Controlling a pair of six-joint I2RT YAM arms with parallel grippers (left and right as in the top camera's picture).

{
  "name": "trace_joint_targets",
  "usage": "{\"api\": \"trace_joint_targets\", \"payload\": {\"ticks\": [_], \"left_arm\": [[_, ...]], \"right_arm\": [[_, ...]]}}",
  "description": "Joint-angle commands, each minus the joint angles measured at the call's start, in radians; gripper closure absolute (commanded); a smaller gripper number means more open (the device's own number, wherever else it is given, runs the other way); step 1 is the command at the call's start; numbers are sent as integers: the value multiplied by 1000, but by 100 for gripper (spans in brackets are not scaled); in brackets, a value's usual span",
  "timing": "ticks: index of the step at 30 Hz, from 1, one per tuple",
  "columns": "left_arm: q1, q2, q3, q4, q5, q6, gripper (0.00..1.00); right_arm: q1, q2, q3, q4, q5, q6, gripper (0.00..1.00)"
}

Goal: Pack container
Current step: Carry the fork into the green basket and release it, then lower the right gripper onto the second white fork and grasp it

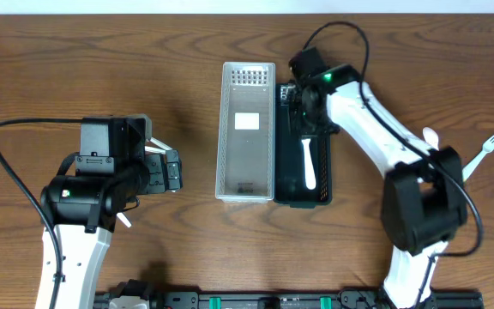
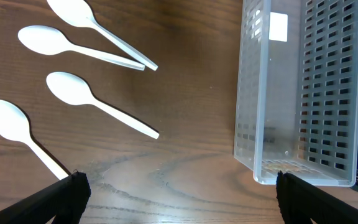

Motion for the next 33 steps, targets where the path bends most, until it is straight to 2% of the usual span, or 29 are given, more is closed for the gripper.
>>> {"api": "trace_joint_targets", "payload": {"ticks": [1,2,6,8,10,14,16,17,18,19,20,27,33], "left_arm": [[5,-3,14,-2,-9,16,2],[5,-3,14,-2,-9,16,2],[5,-3,14,-2,-9,16,2],[5,-3,14,-2,-9,16,2],[5,-3,14,-2,-9,16,2],[5,-3,14,-2,-9,16,2],[5,-3,14,-2,-9,16,2],[5,-3,14,-2,-9,16,2],[5,-3,14,-2,-9,16,2],[5,-3,14,-2,-9,16,2],[5,-3,14,-2,-9,16,2],[5,-3,14,-2,-9,16,2],[5,-2,14,-2,-9,16,2]], "right_arm": [[18,10,0,11,4,-5,86],[20,10,0,15,4,-5,76],[21,10,13,19,-1,-25,52],[21,6,32,13,-5,-53,46],[19,-10,82,-21,-7,-98,43],[-5,-49,223,-114,25,-132,51],[-36,-80,311,-172,68,-118,48],[-60,-101,356,-206,95,-101,37],[-87,-123,395,-238,118,-94,13],[-114,-143,423,-263,135,-95,4],[-150,-167,445,-289,150,-95,1],[-436,-224,436,-418,150,-211,1],[-566,-193,204,-296,124,-291,1]]}}
